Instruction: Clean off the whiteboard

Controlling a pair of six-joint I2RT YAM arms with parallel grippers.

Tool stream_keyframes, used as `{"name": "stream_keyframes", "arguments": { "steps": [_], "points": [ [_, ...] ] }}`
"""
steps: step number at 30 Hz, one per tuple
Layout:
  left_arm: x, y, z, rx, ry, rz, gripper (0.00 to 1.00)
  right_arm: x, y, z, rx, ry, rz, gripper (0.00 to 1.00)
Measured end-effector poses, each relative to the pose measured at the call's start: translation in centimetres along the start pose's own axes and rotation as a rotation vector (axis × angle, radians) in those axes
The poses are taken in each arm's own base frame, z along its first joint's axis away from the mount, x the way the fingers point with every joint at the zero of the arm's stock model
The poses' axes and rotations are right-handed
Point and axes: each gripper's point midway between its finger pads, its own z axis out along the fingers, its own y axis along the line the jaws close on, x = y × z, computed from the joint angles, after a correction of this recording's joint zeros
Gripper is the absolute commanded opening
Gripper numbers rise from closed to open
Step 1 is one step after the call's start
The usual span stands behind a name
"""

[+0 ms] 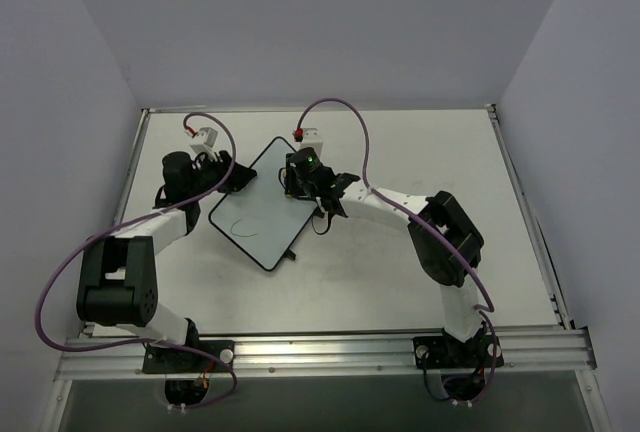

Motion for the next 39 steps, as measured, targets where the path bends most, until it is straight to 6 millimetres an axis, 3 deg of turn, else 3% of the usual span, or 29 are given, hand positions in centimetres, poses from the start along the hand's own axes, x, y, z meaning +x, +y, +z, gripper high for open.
{"name": "stream_keyframes", "arguments": {
  "steps": [9, 12, 25, 34, 39],
  "points": [
    [-1.7, 0.7, 1.1, -0.004, -0.017, -0.028, 0.48, 0.0, 0.0, 0.0, 0.000, 0.000, -0.004, 0.00],
    [-2.0, 0.8, 1.3, 0.001, -0.021, -0.039, 0.43, 0.0, 0.0, 0.0, 0.000, 0.000, -0.005, 0.00],
    [-1.4, 0.7, 1.5, 0.044, 0.008, -0.052, 0.42, 0.0, 0.0, 0.0, 0.000, 0.001, -0.011, 0.00],
    [-1.3, -0.1, 1.5, 0.087, 0.017, -0.054, 0.07, 0.1, 0.0, 0.0, -0.001, 0.003, -0.015, 0.00],
    [-1.3, -0.2, 1.5, 0.091, 0.017, -0.059, 0.02, 0.1, 0.4, -0.2, -0.004, 0.010, -0.033, 0.00]
  ]
}}
